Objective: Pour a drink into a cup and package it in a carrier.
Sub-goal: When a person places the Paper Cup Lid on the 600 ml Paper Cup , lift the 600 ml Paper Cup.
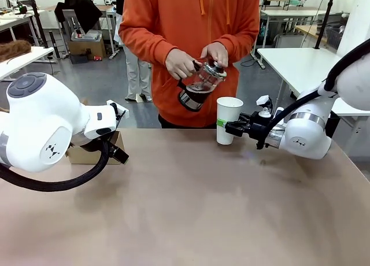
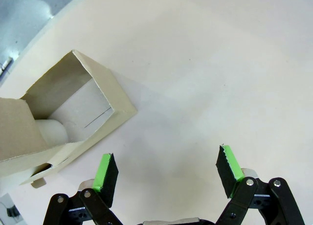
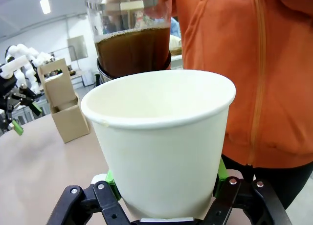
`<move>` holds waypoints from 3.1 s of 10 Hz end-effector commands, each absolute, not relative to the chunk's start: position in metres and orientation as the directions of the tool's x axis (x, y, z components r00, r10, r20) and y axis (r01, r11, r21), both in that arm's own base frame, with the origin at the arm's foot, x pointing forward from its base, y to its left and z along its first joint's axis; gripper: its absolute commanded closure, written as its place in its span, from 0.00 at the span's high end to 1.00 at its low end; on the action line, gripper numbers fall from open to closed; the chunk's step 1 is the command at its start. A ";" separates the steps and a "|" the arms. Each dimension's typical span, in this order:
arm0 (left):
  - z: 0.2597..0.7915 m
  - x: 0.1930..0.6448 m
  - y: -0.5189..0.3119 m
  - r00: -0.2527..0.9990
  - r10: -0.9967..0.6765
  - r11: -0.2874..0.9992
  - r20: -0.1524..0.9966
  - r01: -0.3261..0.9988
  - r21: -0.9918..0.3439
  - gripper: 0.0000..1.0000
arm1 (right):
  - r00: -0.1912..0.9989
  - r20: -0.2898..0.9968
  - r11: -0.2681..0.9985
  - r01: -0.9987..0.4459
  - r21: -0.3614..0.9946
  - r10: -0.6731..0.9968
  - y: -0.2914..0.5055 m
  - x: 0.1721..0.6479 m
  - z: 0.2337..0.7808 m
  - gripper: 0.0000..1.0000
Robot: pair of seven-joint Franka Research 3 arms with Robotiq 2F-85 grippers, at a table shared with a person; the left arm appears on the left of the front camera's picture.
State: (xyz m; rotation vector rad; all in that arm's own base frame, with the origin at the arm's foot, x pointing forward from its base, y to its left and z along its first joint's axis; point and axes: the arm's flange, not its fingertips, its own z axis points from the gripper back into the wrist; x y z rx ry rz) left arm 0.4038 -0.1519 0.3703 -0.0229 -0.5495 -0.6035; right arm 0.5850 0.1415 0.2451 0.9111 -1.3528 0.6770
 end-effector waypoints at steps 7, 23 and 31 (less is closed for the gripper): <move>0.370 0.404 -0.152 0.685 -0.532 0.827 0.498 0.545 0.135 1.00 | 0.123 0.987 0.506 -0.848 0.156 -0.099 0.144 0.585 0.246 0.80; 0.370 0.404 -0.152 0.685 -0.532 0.827 0.498 0.545 0.135 1.00 | 0.123 0.987 0.506 -0.848 0.156 -0.099 0.144 0.585 0.246 0.80; 0.370 0.404 -0.152 0.685 -0.532 0.827 0.498 0.545 0.135 1.00 | 0.123 0.987 0.506 -0.848 0.156 -0.099 0.144 0.585 0.246 0.80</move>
